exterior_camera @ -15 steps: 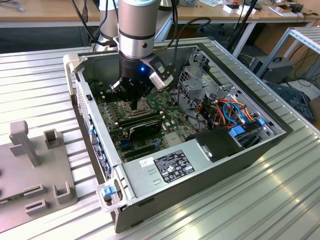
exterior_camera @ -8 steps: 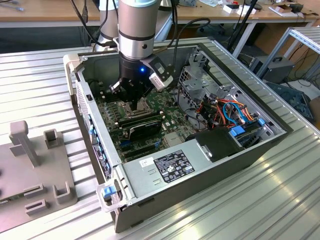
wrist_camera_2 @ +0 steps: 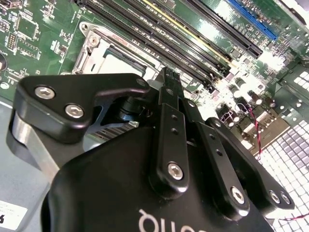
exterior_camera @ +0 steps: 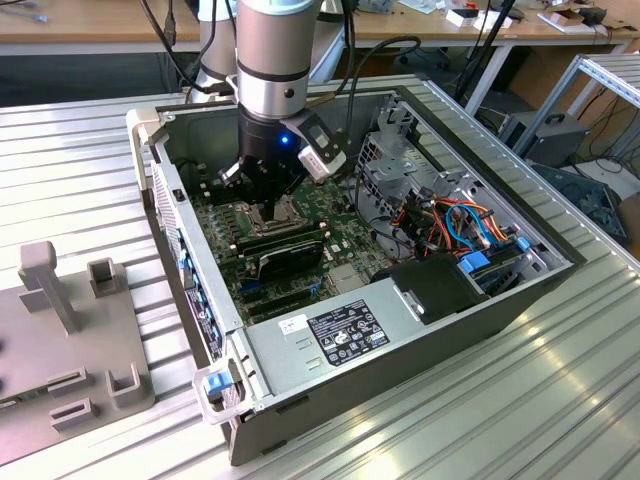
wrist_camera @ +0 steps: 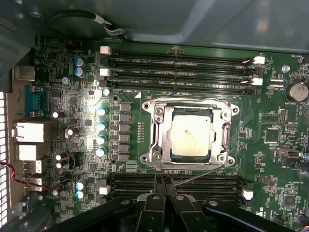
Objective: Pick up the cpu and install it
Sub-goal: 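Install the second cpu locking lever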
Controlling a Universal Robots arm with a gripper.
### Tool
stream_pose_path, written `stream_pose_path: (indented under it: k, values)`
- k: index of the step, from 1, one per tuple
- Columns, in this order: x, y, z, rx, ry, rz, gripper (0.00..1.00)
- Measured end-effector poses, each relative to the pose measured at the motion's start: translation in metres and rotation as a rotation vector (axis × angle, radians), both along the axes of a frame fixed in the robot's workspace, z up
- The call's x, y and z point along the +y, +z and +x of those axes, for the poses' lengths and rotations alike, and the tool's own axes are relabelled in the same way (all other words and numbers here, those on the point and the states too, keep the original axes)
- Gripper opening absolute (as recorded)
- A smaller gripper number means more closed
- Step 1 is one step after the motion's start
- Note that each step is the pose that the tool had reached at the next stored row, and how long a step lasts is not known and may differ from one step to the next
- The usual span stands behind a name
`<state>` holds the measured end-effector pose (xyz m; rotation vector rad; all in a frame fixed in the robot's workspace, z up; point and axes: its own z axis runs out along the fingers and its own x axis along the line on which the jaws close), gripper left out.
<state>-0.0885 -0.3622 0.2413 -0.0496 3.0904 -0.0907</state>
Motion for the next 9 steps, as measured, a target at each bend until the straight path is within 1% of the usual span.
stream_pose_path:
  k: [1,3,9]
  values:
    - [0.0000,-0.0033,-0.0006,0.0000,0.000,-0.0001,0.11]
    - [0.0000,-0.0065,-0.0006,0.0000,0.000,0.0000,0.11]
    - [0.0001,-0.0139,-0.0011,-0.0001,0.000,0.0000,0.11]
